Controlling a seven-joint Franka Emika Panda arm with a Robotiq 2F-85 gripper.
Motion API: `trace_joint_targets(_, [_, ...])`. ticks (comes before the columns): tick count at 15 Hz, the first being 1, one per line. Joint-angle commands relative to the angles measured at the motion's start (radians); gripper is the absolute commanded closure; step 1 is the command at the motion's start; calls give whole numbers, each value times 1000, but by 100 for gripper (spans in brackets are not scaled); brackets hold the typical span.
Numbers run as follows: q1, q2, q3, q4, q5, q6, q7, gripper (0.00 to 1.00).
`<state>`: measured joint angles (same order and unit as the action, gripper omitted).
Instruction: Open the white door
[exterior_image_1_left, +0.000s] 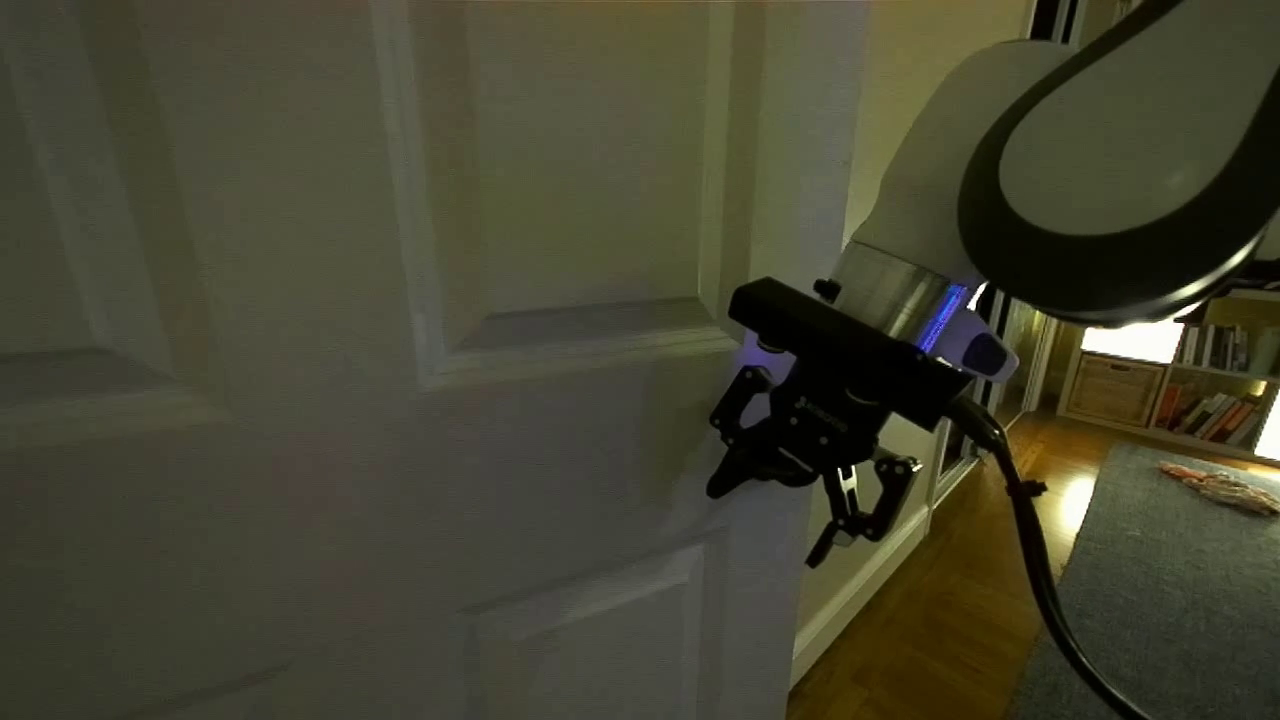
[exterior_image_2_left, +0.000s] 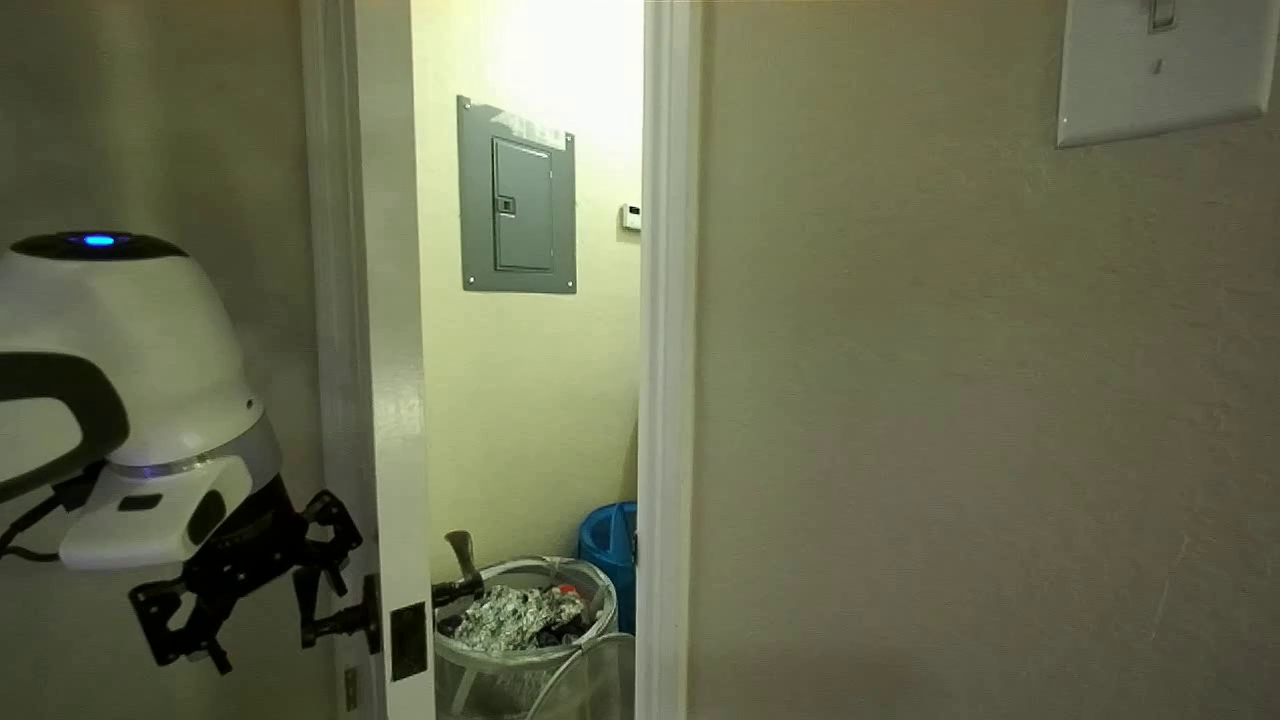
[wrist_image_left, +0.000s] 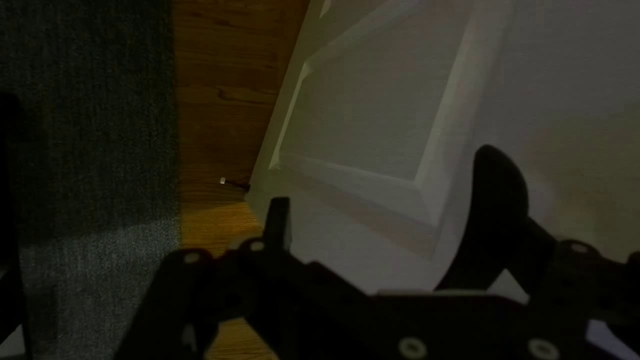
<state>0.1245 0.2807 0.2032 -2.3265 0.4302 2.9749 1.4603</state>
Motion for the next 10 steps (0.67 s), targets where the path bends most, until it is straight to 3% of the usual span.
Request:
trace_joint_targets(1, [77, -100, -45, 36, -91, -104, -3, 0])
trace_joint_targets(10, [85, -14, -58, 118, -110, -122, 1, 0])
